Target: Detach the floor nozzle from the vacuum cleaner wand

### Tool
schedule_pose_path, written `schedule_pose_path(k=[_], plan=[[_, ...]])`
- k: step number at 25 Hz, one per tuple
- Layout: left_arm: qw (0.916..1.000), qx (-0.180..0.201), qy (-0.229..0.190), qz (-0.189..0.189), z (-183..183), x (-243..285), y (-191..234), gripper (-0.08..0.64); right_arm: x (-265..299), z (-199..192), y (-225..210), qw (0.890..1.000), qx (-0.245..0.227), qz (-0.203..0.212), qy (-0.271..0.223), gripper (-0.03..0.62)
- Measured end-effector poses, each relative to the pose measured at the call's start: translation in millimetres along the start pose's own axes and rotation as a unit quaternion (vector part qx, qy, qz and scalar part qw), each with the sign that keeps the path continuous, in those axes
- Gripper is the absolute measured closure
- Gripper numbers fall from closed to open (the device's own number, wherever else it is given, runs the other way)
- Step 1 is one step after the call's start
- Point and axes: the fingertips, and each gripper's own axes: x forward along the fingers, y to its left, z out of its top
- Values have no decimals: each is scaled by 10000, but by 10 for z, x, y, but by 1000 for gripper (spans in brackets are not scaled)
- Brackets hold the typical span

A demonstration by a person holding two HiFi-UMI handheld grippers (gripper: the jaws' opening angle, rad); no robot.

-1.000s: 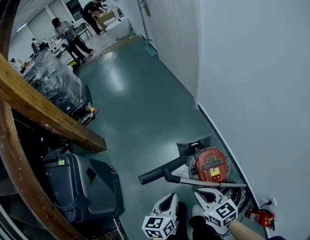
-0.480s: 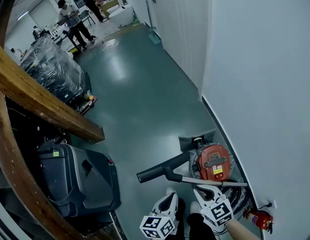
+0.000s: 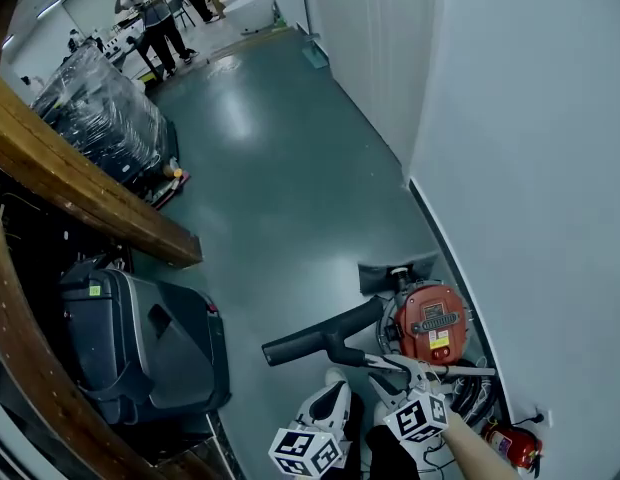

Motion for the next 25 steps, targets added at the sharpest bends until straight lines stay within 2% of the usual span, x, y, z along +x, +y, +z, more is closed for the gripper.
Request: schedule_pose_path(k=[3,6,18,22,23,25], plan=[[10000,-50,-9,1,-28,26,60,555,221,-114,33,9990,-350,-42,269,408],[9999,-142,2,-5,-60,32,109,555,386,-199,22,9979,-399,-126,485,408],[9993,-371,-57,-20,-64,37,177,555,429,-188,36,9984,-406,-81,381,429],[9977,-627,-100,-230,-73,95,97,553,334,-172,10,9987,-368,-82,333,430],[9968,-727,-118,-321,-79,112,69,547,302,-163,6,9988,-358,-86,319,430],[9947,-889,-162,-485,-87,151,9,459,231,-143,3,9989,-350,-100,283,430]])
